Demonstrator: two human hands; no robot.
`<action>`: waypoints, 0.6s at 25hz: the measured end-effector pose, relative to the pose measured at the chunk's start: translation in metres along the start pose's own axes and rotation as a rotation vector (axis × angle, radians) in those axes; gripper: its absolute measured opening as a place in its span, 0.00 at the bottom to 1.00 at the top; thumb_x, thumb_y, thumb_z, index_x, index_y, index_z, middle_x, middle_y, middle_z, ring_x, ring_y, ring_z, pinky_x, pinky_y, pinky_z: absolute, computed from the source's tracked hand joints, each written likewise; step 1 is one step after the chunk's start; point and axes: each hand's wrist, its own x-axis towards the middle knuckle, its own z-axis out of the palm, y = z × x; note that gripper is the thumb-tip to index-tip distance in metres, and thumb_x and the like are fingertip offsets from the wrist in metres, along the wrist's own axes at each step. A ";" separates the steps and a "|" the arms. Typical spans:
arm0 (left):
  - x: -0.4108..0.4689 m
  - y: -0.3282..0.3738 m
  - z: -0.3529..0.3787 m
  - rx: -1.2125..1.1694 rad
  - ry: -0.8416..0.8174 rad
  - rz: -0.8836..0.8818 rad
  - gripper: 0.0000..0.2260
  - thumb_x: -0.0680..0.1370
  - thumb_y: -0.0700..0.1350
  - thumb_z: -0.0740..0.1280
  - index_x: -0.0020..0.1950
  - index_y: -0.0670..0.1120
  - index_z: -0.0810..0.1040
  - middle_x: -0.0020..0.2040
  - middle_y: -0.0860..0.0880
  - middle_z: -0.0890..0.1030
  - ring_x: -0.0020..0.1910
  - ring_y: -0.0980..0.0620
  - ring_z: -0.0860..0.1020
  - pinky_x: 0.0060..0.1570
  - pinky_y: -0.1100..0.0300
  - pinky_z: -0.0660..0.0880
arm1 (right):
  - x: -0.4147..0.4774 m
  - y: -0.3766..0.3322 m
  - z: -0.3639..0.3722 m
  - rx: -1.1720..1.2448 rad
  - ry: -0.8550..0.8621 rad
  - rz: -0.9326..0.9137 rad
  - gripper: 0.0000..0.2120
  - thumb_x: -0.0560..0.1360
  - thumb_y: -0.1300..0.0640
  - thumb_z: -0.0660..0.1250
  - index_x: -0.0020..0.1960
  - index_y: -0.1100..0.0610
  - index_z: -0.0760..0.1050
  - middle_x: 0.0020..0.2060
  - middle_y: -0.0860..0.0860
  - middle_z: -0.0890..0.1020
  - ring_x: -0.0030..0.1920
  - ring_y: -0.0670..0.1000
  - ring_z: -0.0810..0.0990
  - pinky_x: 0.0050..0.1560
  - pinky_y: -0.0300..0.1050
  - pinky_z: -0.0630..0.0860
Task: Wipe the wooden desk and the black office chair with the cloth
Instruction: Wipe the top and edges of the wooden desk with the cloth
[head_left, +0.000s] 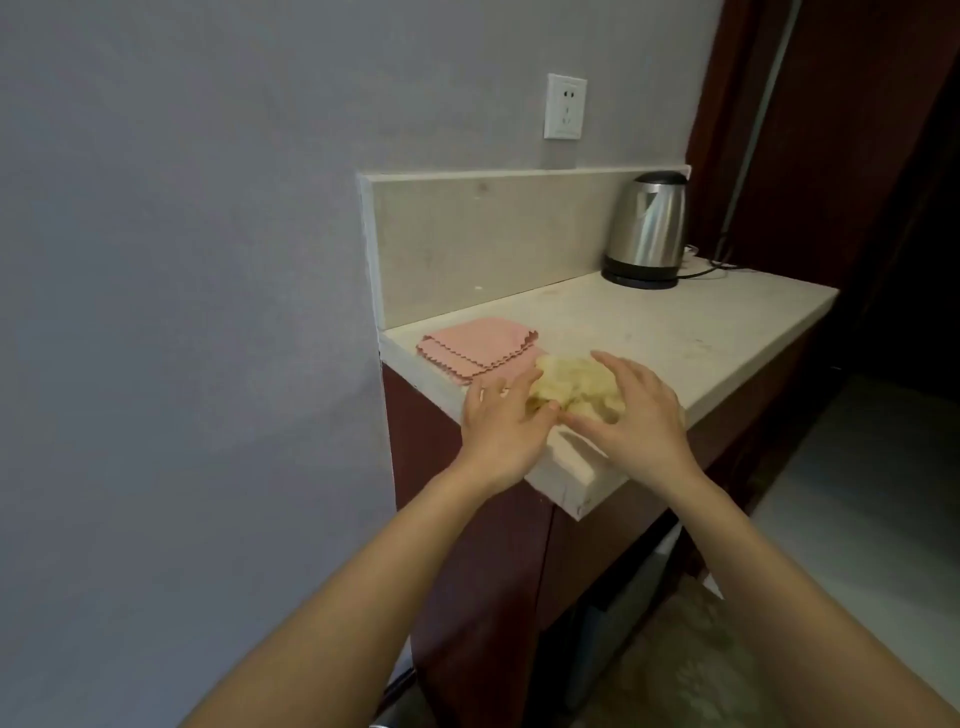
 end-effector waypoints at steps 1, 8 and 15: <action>0.005 0.002 0.006 0.094 0.009 -0.031 0.22 0.80 0.56 0.56 0.74 0.58 0.60 0.76 0.48 0.59 0.76 0.46 0.42 0.72 0.43 0.39 | 0.007 0.005 0.001 -0.066 -0.048 0.015 0.34 0.69 0.35 0.66 0.72 0.40 0.60 0.73 0.50 0.63 0.73 0.57 0.58 0.71 0.57 0.54; 0.018 0.010 0.019 0.050 0.184 -0.060 0.13 0.79 0.54 0.59 0.60 0.56 0.78 0.60 0.54 0.76 0.67 0.50 0.64 0.70 0.42 0.48 | 0.013 0.009 0.015 0.078 0.025 -0.009 0.19 0.69 0.43 0.70 0.59 0.45 0.78 0.68 0.49 0.70 0.66 0.55 0.68 0.67 0.53 0.60; -0.034 0.008 -0.009 -0.524 0.169 -0.029 0.12 0.82 0.48 0.58 0.45 0.58 0.79 0.53 0.53 0.71 0.57 0.60 0.72 0.59 0.70 0.66 | -0.029 -0.043 0.031 0.479 0.208 -0.103 0.14 0.69 0.65 0.72 0.52 0.53 0.82 0.52 0.48 0.81 0.56 0.50 0.77 0.56 0.40 0.71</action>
